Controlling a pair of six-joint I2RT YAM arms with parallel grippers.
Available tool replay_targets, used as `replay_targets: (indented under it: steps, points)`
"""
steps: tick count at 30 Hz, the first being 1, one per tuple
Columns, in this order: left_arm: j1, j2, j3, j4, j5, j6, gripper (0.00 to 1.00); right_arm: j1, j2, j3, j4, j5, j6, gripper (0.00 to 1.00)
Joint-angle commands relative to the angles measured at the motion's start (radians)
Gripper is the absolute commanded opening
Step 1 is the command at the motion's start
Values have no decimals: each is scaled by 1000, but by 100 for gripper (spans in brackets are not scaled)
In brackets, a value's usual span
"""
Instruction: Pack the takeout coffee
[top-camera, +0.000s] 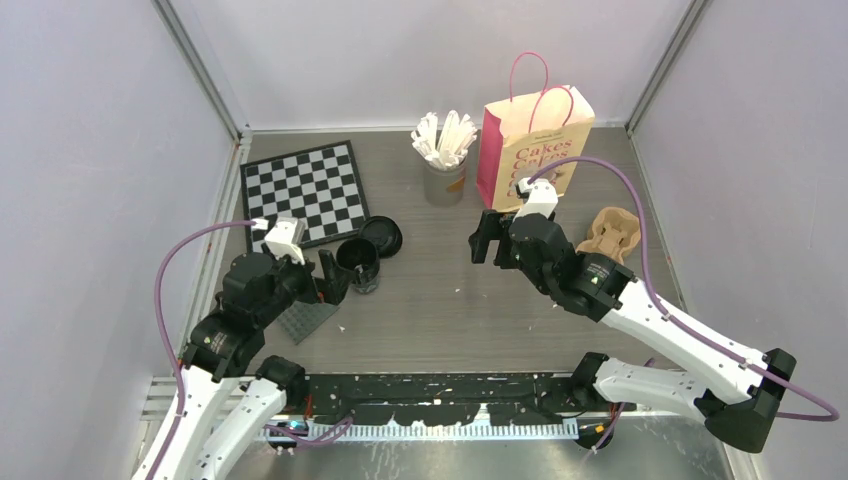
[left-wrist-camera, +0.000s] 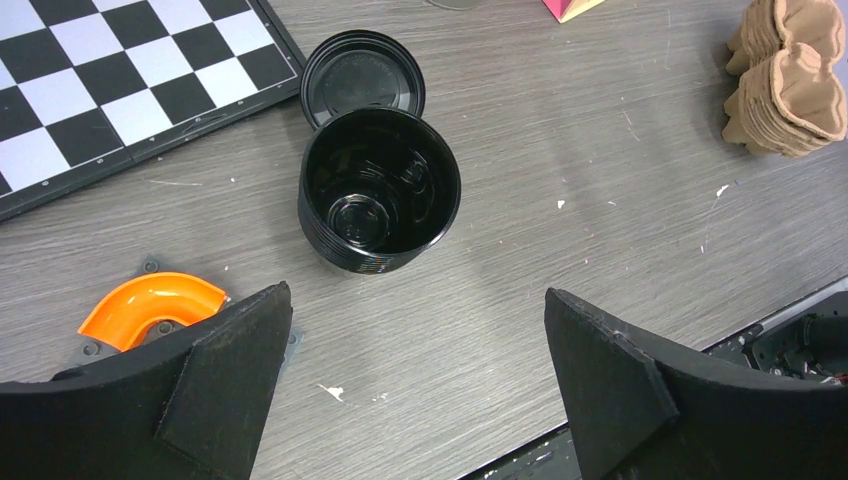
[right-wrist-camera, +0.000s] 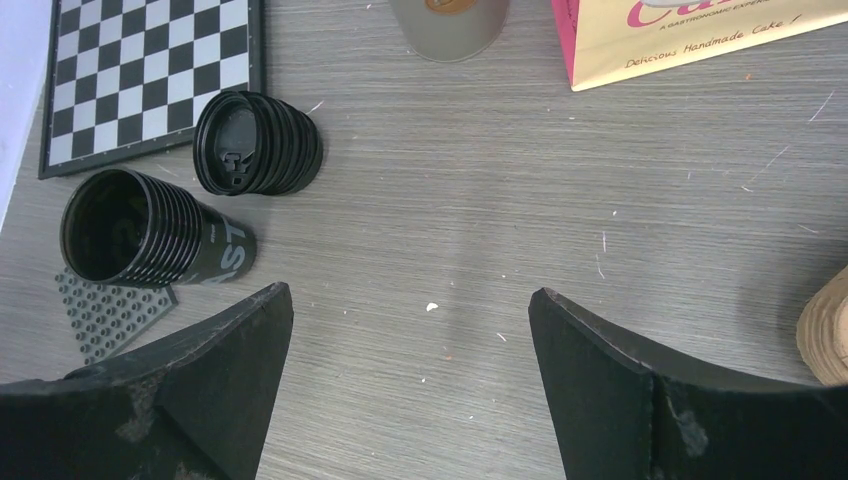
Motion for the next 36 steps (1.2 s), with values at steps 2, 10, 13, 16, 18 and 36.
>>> replay_targets:
  steps: [2, 10, 13, 16, 18, 36]
  points:
    - [4, 3, 2, 10, -14, 12, 100, 0, -17, 24, 44, -4, 4, 93]
    - [4, 30, 16, -8, -45, -32, 100, 0, -118, -39, 106, -131, -12, 92]
    - [4, 72, 41, -28, -59, -59, 98, -1, -142, -65, 114, -136, -4, 92]
    - [4, 150, 104, -61, -64, -65, 92, 0, -148, -78, 110, -168, -2, 92]
    - [4, 211, 147, -86, -69, -77, 87, 0, -162, -94, 120, -228, -26, 91]
    - [6, 611, 367, -164, -208, -42, 41, 0, -300, -195, 174, -333, -87, 88]
